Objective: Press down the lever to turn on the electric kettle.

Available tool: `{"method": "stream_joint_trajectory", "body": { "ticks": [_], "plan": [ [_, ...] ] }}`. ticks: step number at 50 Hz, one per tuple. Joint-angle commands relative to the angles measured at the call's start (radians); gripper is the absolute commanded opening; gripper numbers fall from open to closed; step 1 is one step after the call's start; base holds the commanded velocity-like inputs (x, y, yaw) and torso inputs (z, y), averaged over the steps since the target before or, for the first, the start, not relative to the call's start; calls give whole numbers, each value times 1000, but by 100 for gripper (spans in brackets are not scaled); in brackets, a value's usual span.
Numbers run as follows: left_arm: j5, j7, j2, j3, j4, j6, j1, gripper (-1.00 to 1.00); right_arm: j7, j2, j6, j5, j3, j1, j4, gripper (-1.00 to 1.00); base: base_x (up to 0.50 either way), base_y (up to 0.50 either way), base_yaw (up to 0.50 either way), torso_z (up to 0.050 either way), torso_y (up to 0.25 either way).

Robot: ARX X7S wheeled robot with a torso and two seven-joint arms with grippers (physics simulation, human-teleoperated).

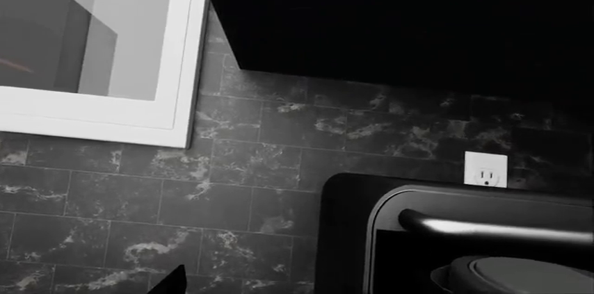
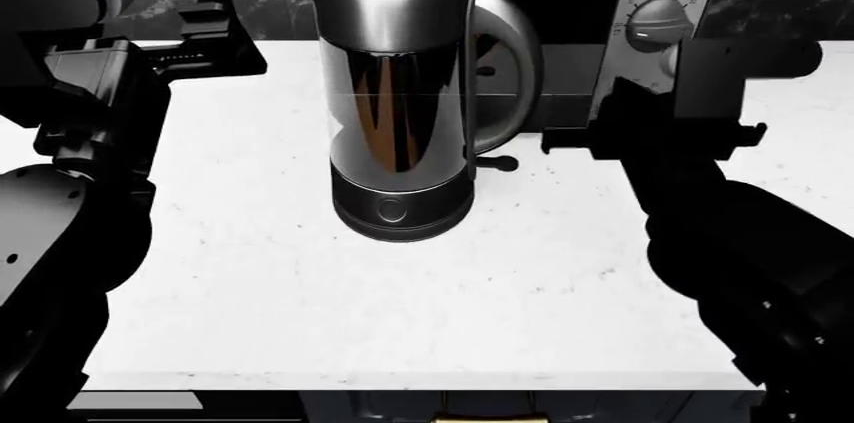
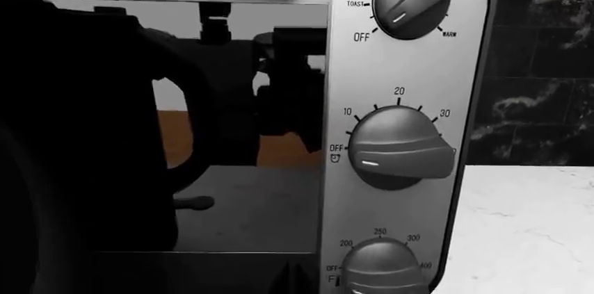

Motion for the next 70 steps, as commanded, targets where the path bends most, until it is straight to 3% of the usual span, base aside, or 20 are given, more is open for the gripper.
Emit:
{"method": "stream_joint_trajectory", "body": {
  "ticks": [1,70],
  "plan": [
    [-3,-3,-2,1,1,1,2,100,-17,-6,-10,15,2,-18,19,-100,0,0,0,0,0],
    [-8,-17,-17,4,3,18,31,100,-143,-48,-41,59,-83,-20,88,-100,0,0,0,0,0]
  ]
}}
